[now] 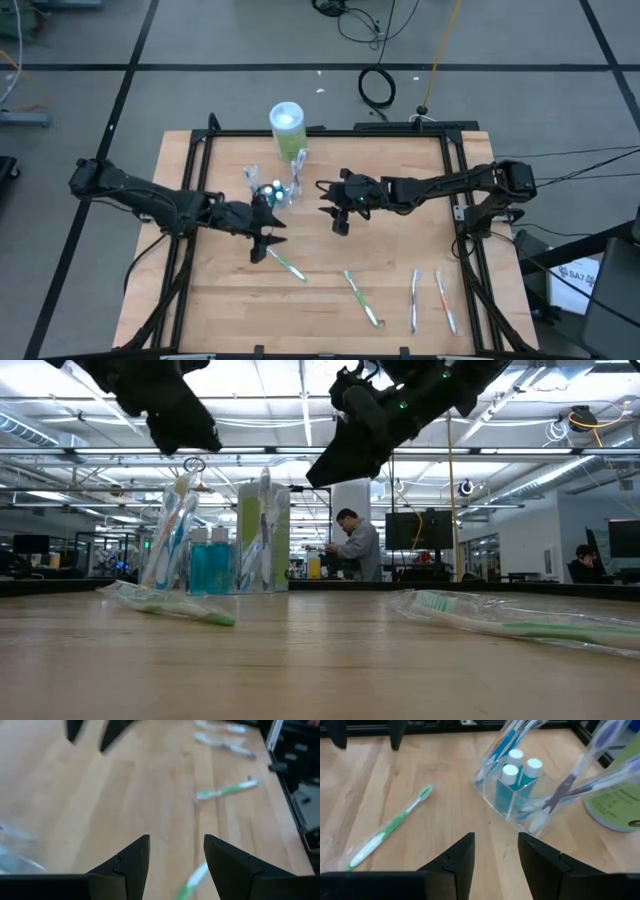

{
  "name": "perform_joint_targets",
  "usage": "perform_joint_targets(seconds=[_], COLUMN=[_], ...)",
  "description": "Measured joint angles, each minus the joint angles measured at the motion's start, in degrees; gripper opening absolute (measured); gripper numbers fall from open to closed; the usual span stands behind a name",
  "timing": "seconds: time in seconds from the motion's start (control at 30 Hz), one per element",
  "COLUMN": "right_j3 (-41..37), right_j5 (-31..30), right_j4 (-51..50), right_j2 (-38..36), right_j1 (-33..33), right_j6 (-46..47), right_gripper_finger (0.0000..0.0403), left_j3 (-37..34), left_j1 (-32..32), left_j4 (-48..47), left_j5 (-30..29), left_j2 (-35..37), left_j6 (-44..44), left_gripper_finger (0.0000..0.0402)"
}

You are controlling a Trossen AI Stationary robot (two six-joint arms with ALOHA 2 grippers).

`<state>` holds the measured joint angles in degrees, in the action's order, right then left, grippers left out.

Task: Pick & Place toothbrushing station
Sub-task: Put the top green toothbrush into the transparent organizer

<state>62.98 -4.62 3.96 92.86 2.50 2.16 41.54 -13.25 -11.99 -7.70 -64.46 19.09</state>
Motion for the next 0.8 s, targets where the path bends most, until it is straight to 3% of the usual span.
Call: perform_joint_targets(seconds=[0.17,0.33,0.57,0.8], right_j3=[0.00,0.00,0.00,0.00], right_j5=[0.00,0.00,0.00,0.00], right_j4=[0.02,-0.16,-3.10,-2.21], right_j2=[0.00,0.00,0.00,0.02], right_j1=[-1.06,-1.13,-1.11,-1.00], right_j6=[-0.35,-1.32,-1.32,-1.71], right_gripper_finger=[0.0144,0.0146,0.0145,0.0148], left_j3=[0.00,0.00,0.00,-0.06], left_j1=[-3.19,-5.81,-8.23,-11.07], left_j4=[-0.24,-3.07,-11.60,-15.33], left_j5=[-0.02,-0.25,-5.12,-5.35], left_j2=[-4.10,-7.76,-11.80,-15.83], left_j6=[7.99,22.44,52.45,76.90], left_gripper_finger=[0.0191,0.0191,0.0191,0.0191])
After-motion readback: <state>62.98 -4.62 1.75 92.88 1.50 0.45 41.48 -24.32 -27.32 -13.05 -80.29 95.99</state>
